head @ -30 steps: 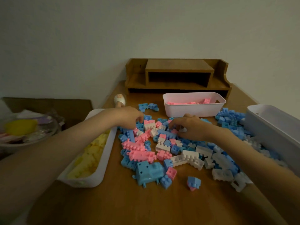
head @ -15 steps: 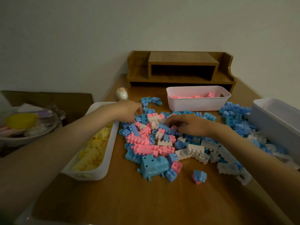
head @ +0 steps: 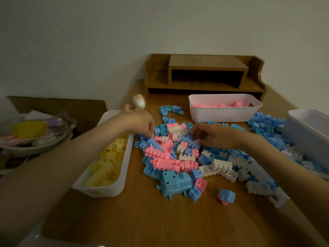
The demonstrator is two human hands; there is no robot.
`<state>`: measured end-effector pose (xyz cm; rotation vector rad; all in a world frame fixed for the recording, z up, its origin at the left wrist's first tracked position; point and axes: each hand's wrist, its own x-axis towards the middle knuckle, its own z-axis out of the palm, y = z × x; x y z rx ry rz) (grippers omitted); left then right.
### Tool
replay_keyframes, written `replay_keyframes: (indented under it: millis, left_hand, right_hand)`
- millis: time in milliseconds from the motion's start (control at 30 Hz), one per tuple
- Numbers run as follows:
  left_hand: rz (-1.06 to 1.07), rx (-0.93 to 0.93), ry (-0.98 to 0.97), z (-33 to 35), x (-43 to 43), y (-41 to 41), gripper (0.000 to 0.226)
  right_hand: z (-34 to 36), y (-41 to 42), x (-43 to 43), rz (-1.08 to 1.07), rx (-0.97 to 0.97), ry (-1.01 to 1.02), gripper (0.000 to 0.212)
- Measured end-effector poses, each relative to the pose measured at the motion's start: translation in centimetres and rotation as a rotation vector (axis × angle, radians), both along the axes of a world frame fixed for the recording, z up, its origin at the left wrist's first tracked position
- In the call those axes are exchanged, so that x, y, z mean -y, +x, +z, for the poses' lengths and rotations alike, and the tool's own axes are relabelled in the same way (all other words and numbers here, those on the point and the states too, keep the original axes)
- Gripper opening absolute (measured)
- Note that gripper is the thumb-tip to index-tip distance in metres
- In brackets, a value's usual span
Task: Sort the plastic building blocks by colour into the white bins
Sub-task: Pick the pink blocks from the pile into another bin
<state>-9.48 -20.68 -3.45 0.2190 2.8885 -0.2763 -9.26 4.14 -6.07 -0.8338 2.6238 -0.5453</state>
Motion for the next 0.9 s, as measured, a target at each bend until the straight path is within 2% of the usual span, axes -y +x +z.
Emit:
replay_keyframes:
  millis: [100,200,300,467,567,667,767,900]
  left_hand:
    - [0.012,-0.053,0.025,0.0,-0.1,0.1,0.025]
    - [0.045,-0.167,0.137,0.3,-0.5,0.1,0.022]
    - [0.085,-0.296,0.239,1.2,-0.9,-0.1,0.019]
    - [0.069,-0.457,0.414,2.2,-2.6,-1.2,0.022]
    - [0.036,-0.522,0.503,2.1,-5.2,-2.4,0.018]
    - [-0.011,-0.531,0.571,1.9,-8.6,-3.9,0.015]
    - [-0.047,-0.509,0.561,1.7,-11.8,-5.2,0.015]
    - [-0.095,-0.326,0.455,1.0,-13.8,-6.3,0.028]
  right_hand:
    - [0.2,0.0,-0.1,-0.01,-0.048,-0.012,0.023]
    - [0.7,0.2,-0.1,-0.033,-0.113,-0.096,0.02]
    - [1.8,-0.2,-0.4,-0.092,-0.272,-0.203,0.021]
    - [2.4,-3.0,-2.5,-0.381,-0.555,-0.338,0.017]
    - [2.2,-5.0,-4.1,-0.537,-0.608,-0.361,0.018]
    - [1.7,-6.2,-5.3,-0.551,-0.528,-0.293,0.024]
    - [1.3,-6.3,-5.0,-0.461,-0.458,-0.223,0.032]
    - [0.8,-5.2,-4.2,-0.313,-0.647,-0.129,0.035]
